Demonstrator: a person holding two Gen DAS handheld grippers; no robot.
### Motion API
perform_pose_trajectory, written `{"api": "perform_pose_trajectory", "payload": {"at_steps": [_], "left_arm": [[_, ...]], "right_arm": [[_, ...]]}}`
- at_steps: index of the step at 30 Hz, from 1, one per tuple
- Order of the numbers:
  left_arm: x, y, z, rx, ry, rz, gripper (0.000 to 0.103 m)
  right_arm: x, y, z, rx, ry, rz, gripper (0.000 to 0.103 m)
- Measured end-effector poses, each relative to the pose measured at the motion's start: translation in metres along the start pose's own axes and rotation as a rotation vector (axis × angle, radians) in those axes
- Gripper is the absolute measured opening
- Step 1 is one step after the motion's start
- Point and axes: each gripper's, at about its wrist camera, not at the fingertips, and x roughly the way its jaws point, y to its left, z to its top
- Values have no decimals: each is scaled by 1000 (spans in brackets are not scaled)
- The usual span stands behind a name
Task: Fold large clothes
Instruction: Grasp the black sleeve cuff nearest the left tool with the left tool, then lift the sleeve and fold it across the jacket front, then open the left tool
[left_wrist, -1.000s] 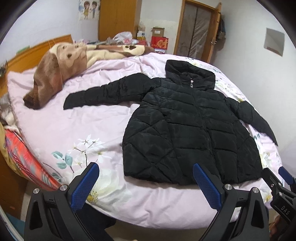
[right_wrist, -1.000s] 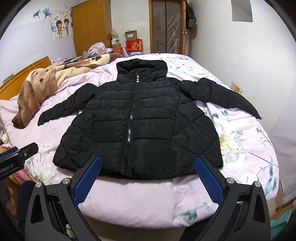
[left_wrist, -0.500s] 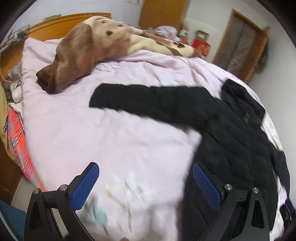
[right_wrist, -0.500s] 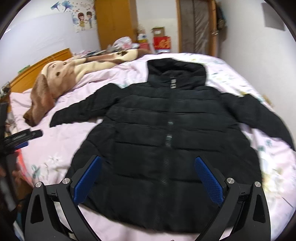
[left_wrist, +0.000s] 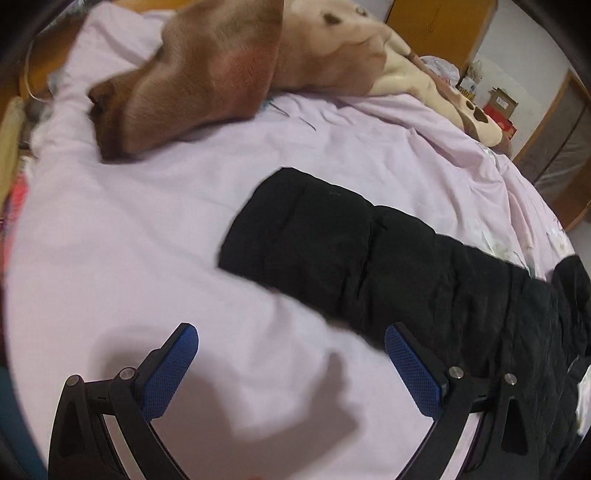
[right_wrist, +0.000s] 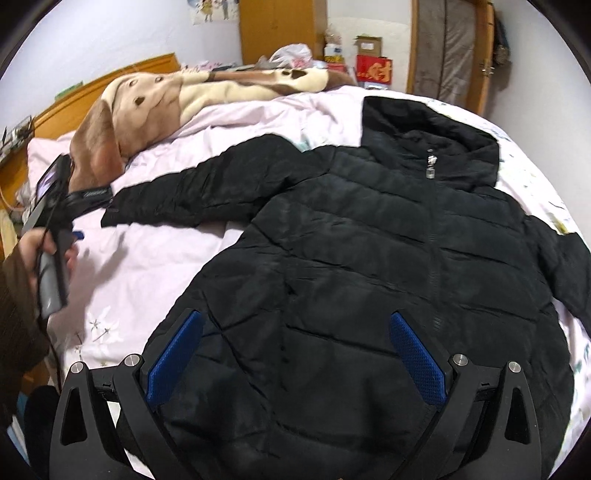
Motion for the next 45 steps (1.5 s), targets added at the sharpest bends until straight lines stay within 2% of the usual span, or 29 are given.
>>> {"api": "perform_pose_trajectory", "payload": {"at_steps": [3, 4, 8, 11, 13, 15, 16, 17, 18, 19, 22, 25, 29, 37, 42, 45], "left_arm": [[26, -1, 12, -39, 36, -3, 101], [33, 0, 15, -63, 38, 6, 97], [53, 0, 20, -152, 83, -6, 97], [58, -6, 23, -150, 66, -8, 96], [60, -13, 24, -127, 53, -9, 83], [62, -16, 24, -126, 56, -20, 75], [62, -18, 24, -125, 56, -24, 65], [62, -20, 24, -122, 55, -34, 61], [62, -22, 24, -114, 57, -37, 53], [62, -26, 24, -97, 57, -39, 38], [53, -38, 24, -35, 33, -29, 15], [38, -45, 24, -7, -18, -26, 11], [14, -55, 22, 48, -108, -35, 11], [-51, -113, 4, 302, -304, -102, 11], [-81, -160, -15, 428, -373, -155, 11], [-93, -184, -26, 470, -388, -184, 11]], "right_arm": [[12, 4, 3, -18, 18, 7, 101], [15, 4, 3, -20, 21, 5, 101], [24, 4, 8, -21, 27, 0, 101], [29, 4, 10, -20, 31, -8, 101], [33, 3, 9, -20, 39, -6, 101], [36, 4, 9, -19, 45, -9, 101], [37, 5, 10, -18, 45, -8, 101], [38, 4, 10, -18, 46, -6, 101], [38, 5, 10, -17, 47, -4, 101], [38, 4, 9, -15, 46, -3, 101], [37, 4, 8, -11, 50, 1, 101], [34, 2, 9, -5, 45, -13, 101], [28, 0, 12, 6, 26, -17, 101], [16, -1, 28, 7, -26, -30, 101], [2, -11, 40, 39, -65, -36, 101], [-6, -24, 43, 62, -83, -52, 101]]}}
